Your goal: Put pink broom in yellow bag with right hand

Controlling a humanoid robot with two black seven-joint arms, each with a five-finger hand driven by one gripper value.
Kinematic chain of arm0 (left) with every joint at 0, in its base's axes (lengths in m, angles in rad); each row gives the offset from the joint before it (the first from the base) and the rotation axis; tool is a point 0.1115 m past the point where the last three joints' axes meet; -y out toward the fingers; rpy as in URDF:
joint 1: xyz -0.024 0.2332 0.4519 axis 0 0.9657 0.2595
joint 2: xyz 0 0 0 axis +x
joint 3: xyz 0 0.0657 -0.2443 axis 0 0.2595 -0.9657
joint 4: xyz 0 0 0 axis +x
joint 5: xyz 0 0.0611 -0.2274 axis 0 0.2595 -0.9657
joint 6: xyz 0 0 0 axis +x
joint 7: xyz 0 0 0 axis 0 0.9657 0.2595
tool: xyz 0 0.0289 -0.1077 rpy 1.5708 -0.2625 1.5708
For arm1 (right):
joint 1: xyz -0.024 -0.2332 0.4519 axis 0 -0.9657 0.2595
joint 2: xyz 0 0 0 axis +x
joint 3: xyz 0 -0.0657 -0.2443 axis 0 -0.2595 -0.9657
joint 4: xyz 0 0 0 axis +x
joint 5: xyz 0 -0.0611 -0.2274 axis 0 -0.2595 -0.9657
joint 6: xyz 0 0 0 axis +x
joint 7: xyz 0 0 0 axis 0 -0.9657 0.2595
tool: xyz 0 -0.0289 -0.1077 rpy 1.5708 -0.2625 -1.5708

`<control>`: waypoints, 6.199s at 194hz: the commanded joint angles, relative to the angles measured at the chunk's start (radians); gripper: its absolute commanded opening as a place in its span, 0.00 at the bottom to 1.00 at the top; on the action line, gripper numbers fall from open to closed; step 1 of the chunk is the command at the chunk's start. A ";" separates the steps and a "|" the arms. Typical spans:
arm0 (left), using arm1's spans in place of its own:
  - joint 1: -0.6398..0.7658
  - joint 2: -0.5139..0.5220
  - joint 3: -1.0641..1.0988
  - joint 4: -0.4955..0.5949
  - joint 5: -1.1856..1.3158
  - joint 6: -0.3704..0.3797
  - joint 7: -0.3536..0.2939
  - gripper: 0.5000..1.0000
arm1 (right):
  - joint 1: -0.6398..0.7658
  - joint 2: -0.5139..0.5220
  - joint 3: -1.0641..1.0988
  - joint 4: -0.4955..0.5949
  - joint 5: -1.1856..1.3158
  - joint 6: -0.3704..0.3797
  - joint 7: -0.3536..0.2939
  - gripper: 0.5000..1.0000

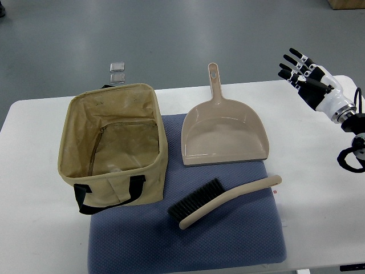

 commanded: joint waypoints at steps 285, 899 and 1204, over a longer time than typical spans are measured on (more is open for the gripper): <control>0.000 0.000 0.000 0.000 0.000 0.000 0.000 1.00 | 0.136 -0.448 -0.636 0.623 -1.043 -0.192 0.146 0.82; 0.000 0.000 0.000 0.000 0.000 0.000 0.000 1.00 | 0.866 -0.164 -0.842 0.284 -1.154 -0.361 -0.005 0.00; 0.000 0.000 0.000 0.000 0.000 0.000 0.000 1.00 | 0.423 -0.048 -0.185 0.175 -0.810 -0.181 -0.104 0.72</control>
